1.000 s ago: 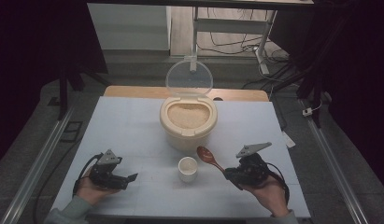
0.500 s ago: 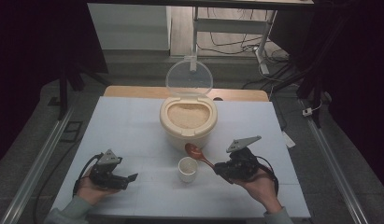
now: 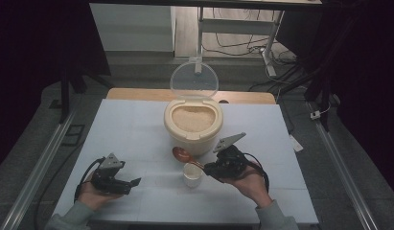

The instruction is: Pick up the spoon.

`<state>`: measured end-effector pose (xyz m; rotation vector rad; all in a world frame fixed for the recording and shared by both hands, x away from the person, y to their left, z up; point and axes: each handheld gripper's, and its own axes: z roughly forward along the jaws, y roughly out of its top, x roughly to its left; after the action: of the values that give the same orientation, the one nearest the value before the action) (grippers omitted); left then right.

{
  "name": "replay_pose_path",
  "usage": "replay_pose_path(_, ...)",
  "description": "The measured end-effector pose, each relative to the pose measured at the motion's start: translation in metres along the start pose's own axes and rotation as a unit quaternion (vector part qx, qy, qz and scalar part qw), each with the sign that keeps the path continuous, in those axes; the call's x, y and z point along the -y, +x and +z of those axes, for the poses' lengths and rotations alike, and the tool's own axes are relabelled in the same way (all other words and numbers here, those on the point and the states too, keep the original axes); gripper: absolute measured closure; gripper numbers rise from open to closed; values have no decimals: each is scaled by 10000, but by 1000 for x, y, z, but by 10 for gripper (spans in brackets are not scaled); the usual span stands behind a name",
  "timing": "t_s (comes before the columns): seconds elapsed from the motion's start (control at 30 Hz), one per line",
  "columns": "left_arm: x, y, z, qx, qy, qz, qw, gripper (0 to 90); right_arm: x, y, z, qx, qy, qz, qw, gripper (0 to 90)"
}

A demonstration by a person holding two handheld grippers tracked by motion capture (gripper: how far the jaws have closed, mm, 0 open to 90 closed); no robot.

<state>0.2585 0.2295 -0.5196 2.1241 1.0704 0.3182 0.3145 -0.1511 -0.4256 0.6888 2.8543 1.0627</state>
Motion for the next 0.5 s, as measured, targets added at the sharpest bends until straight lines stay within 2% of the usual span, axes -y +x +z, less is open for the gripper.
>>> replay_pose_path(0.23, 0, 0, 1, 2, 9, 14, 10000, 92, -3, 3, 4, -61, 69, -218, 9997, 800)
replay_pose_path(0.5, 0, 0, 0, 4, 9, 23, 10000, 93, -3, 4, 6, -48, 80, -298, 9995, 800)
